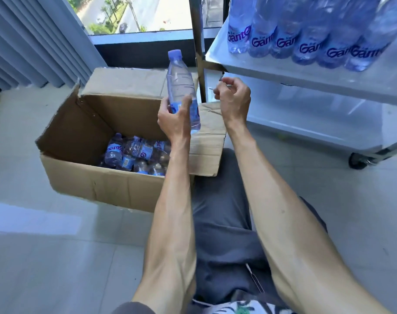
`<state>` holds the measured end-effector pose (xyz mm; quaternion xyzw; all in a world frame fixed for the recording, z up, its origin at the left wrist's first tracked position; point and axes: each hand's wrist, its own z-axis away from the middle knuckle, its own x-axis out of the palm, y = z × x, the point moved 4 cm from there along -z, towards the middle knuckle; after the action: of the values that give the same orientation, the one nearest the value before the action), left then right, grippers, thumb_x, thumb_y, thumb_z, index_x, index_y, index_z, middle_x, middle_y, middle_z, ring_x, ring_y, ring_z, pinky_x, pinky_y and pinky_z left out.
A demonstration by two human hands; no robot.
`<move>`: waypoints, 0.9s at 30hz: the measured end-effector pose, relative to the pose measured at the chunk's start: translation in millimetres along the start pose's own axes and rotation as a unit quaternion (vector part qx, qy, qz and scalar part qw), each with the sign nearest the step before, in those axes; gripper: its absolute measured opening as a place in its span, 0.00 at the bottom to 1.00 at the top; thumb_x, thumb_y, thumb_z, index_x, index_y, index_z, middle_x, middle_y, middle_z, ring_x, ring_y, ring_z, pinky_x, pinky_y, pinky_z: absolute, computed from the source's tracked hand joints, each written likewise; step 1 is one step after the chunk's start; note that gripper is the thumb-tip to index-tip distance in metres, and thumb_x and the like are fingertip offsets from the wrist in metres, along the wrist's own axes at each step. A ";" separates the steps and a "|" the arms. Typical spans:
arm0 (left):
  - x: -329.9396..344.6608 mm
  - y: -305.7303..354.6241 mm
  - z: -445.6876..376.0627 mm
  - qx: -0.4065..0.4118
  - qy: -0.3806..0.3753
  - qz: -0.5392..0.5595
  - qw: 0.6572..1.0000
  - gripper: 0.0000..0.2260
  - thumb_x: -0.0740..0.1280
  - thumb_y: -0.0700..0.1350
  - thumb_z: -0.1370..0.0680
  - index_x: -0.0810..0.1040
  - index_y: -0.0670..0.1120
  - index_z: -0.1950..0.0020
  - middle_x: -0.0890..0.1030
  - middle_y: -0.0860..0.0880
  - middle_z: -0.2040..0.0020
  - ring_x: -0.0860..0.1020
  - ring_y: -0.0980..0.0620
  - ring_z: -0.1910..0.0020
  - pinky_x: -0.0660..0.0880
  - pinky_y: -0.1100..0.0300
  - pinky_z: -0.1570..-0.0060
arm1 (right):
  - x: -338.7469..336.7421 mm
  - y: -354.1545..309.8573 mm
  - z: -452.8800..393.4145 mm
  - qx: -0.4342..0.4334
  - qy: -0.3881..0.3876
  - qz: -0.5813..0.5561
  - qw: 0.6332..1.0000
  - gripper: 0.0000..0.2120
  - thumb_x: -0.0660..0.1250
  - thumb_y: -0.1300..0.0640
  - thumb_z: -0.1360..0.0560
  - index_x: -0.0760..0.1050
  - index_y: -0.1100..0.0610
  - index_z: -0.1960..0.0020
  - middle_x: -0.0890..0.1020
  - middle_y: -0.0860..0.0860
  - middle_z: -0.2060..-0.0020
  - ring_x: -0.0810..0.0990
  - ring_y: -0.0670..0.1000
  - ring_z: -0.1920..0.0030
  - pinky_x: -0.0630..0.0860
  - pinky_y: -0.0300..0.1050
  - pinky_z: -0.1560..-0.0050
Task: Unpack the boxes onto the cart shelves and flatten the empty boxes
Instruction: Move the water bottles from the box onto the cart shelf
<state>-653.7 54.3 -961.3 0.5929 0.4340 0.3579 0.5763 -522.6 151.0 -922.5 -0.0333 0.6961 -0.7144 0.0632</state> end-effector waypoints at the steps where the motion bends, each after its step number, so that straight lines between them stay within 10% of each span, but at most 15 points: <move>1: 2.4 5.8 8.5 0.011 -0.028 0.013 0.999 0.10 0.74 0.52 0.32 0.80 0.47 0.59 0.81 0.51 0.65 0.75 0.56 0.67 0.75 0.55 0.64 | -6.2 -0.6 1.5 0.000 0.002 -0.005 1.000 0.07 0.66 0.56 0.28 0.80 0.56 0.53 0.85 0.52 0.60 0.84 0.52 0.58 0.80 0.53 0.49; 12: 24.3 10.1 132.0 -0.056 -0.284 0.159 0.944 0.09 0.69 0.47 0.29 0.82 0.45 0.53 0.82 0.46 0.59 0.79 0.46 0.60 0.78 0.50 0.59 | -65.9 -12.7 44.5 -0.014 -0.100 -0.054 0.993 0.27 0.63 0.38 0.27 0.77 0.64 0.56 0.82 0.61 0.60 0.81 0.62 0.56 0.78 0.66 0.48; 17: 24.3 -18.5 179.6 -0.344 -0.263 0.390 0.813 0.21 0.65 0.61 0.26 0.82 0.42 0.55 0.80 0.40 0.51 0.79 0.40 0.50 0.75 0.47 0.45 | -104.9 -9.0 79.6 -0.053 -0.095 -0.062 0.992 0.23 0.65 0.42 0.24 0.76 0.63 0.58 0.82 0.61 0.63 0.81 0.66 0.59 0.77 0.67 0.55; 20: 21.0 -44.5 204.0 -0.407 -0.286 0.302 0.814 0.21 0.58 0.57 0.20 0.77 0.40 0.46 0.76 0.37 0.43 0.75 0.39 0.44 0.67 0.43 0.33 | -130.9 3.5 93.6 -0.040 -0.108 -0.127 0.985 0.21 0.65 0.45 0.23 0.76 0.65 0.57 0.81 0.61 0.63 0.79 0.61 0.64 0.77 0.60 0.59; 23: 27.3 -36.0 228.9 -0.386 -0.482 0.191 0.763 0.22 0.58 0.56 0.23 0.84 0.41 0.48 0.82 0.42 0.52 0.82 0.40 0.55 0.78 0.50 0.50 | -156.8 16.6 94.8 0.023 -0.096 -0.248 0.964 0.16 0.66 0.48 0.23 0.78 0.62 0.51 0.81 0.57 0.62 0.80 0.58 0.61 0.77 0.52 0.58; 27: 33.1 -31.0 239.2 -0.388 -0.530 0.189 0.730 0.23 0.59 0.58 0.23 0.80 0.40 0.44 0.80 0.42 0.54 0.81 0.40 0.60 0.77 0.50 0.58 | -168.1 18.7 93.2 0.033 -0.084 -0.259 0.962 0.16 0.65 0.48 0.23 0.79 0.60 0.48 0.81 0.57 0.61 0.81 0.58 0.60 0.78 0.51 0.58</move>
<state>-423.6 -5.5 -1013.7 0.4808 -0.2401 0.2245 0.8129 -342.7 81.2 -931.8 -0.2705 0.6317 -0.7237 -0.0644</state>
